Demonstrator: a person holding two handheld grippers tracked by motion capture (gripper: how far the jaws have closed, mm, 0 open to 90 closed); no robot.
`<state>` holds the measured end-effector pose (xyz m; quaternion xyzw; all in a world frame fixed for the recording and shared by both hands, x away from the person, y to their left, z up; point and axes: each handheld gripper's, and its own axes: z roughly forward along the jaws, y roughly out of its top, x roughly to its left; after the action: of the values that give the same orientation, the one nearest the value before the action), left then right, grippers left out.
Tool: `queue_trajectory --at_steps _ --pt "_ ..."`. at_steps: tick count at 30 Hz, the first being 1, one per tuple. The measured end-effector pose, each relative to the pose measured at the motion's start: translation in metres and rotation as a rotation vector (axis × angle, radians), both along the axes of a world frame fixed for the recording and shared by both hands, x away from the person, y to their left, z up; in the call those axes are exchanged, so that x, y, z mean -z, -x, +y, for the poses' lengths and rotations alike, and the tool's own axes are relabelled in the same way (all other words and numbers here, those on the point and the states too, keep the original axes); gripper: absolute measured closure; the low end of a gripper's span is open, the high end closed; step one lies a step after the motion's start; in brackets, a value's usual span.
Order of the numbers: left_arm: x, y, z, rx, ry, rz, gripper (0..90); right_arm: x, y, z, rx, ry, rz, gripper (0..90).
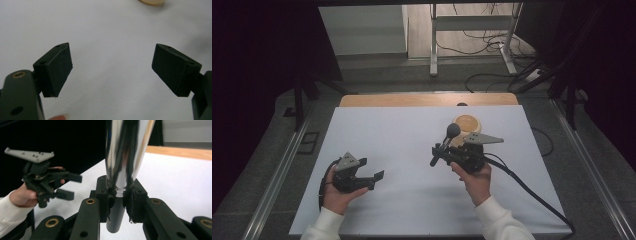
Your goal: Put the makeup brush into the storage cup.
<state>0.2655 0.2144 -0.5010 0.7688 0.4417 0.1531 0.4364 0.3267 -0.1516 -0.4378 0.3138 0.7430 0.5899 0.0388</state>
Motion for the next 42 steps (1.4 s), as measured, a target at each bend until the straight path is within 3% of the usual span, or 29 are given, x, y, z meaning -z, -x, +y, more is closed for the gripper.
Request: queue_trajectory --at_steps 12,22,30,42 --pt "-0.003 -0.001 -0.001 -0.001 0.003 -0.006 17.5 -0.019 -0.022 -0.008 0.039 -0.015 -0.029 74.2" --pt "-0.003 -0.002 -0.003 0.011 0.004 -0.001 17.5 -0.033 -0.027 -0.021 0.059 -0.010 -0.073 74.1" --pt "-0.003 -0.003 -0.002 0.010 0.004 0.002 17.4 -0.033 -0.031 -0.024 0.070 0.006 -0.081 74.1" --pt "-0.003 -0.003 -0.003 0.015 -0.002 0.004 17.2 -0.044 -0.037 -0.036 0.100 -0.024 -0.096 74.1"
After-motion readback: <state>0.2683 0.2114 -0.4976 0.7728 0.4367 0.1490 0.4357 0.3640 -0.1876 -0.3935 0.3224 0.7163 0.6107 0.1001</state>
